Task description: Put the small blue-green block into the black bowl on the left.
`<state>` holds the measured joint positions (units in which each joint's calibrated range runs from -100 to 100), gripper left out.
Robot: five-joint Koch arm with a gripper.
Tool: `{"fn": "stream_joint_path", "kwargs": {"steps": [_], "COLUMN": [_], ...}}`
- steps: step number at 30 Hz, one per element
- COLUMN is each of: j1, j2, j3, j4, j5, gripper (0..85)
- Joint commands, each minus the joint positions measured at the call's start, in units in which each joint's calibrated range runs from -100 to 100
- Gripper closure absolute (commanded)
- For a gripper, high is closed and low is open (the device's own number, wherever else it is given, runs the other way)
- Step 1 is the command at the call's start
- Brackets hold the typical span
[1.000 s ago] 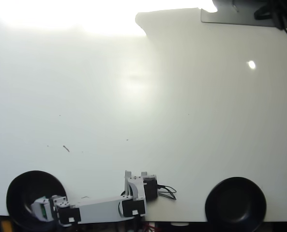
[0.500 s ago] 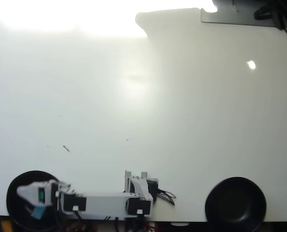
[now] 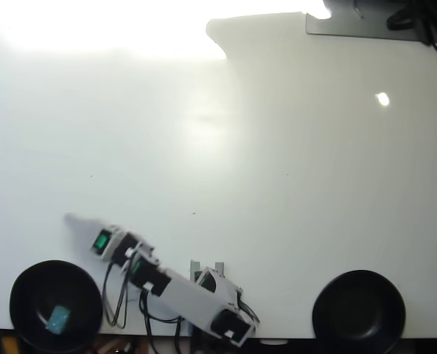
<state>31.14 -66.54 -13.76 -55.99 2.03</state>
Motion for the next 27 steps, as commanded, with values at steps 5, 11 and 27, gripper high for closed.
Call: {"fn": "stream_joint_path", "kwargs": {"steps": [5, 11, 27], "j1": [-6.5, -11.7, -23.9], "j2": [-13.1, -20.4, -33.0], "j3": [-10.5, -22.3, -47.1], "j4": [11.8, 19.1, 32.8], "j5": [0.0, 0.0, 0.0], "gripper": [38.4, 39.0, 39.0]}}
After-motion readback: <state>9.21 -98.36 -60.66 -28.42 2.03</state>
